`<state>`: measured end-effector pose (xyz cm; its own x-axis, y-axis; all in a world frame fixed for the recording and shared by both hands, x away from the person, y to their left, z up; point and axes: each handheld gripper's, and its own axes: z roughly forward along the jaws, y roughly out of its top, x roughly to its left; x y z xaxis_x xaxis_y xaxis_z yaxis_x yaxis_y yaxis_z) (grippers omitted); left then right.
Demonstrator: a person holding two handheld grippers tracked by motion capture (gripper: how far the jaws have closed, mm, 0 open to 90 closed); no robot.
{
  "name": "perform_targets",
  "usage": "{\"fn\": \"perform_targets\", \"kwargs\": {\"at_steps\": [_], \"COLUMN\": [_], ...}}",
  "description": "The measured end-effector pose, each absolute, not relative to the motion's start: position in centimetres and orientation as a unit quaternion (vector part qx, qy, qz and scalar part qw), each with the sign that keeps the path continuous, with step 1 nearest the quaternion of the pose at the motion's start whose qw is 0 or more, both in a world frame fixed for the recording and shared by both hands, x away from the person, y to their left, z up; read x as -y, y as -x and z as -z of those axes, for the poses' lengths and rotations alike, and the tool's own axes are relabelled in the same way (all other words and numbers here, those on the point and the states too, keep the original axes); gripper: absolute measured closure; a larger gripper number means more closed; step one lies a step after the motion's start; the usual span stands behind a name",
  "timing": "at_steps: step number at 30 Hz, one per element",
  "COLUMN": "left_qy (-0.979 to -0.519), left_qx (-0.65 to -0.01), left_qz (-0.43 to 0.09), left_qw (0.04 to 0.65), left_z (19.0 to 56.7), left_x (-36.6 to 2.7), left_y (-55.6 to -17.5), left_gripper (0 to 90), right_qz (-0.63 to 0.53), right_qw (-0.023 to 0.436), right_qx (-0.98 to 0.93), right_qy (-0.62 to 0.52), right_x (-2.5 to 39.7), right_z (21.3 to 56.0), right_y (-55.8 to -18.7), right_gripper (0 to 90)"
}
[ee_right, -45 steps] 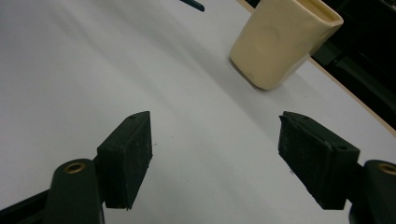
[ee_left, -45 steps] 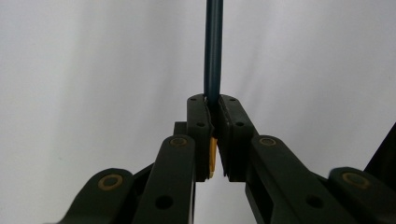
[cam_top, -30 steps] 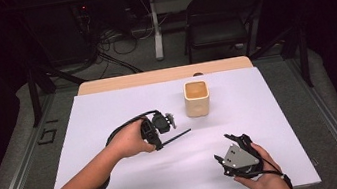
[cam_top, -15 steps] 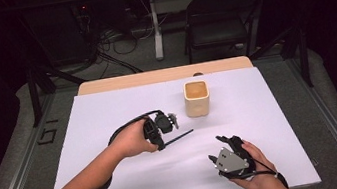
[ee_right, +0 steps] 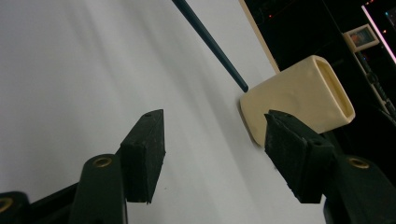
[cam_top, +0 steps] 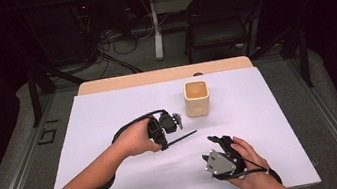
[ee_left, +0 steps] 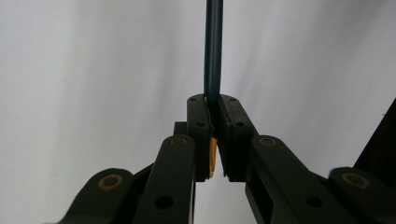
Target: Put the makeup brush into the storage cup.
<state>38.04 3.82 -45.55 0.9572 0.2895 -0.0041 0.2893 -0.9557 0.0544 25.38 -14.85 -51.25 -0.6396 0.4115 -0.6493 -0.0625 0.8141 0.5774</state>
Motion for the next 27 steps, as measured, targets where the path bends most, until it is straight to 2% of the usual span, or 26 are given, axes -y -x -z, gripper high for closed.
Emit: {"fn": "perform_targets", "kwargs": {"at_steps": [4, 27], "left_qy": [-0.989, -0.989], "left_qx": [-0.145, -0.146], "left_qz": [0.001, 0.011], "left_qw": [0.022, 0.02], "left_z": [45.5, 45.2], "left_x": [-3.4, -2.6], "left_y": [-37.9, -37.6], "left_gripper": [84.3, 84.3], "right_qz": [-0.264, -0.189], "right_qw": [0.437, 0.501], "right_qx": [-0.857, -0.841], "right_qy": [-0.063, 0.078], "right_x": [13.9, 10.8], "right_z": [51.5, 52.4], "right_y": [-25.3, -25.3], "right_gripper": [40.8, 58.6]}}
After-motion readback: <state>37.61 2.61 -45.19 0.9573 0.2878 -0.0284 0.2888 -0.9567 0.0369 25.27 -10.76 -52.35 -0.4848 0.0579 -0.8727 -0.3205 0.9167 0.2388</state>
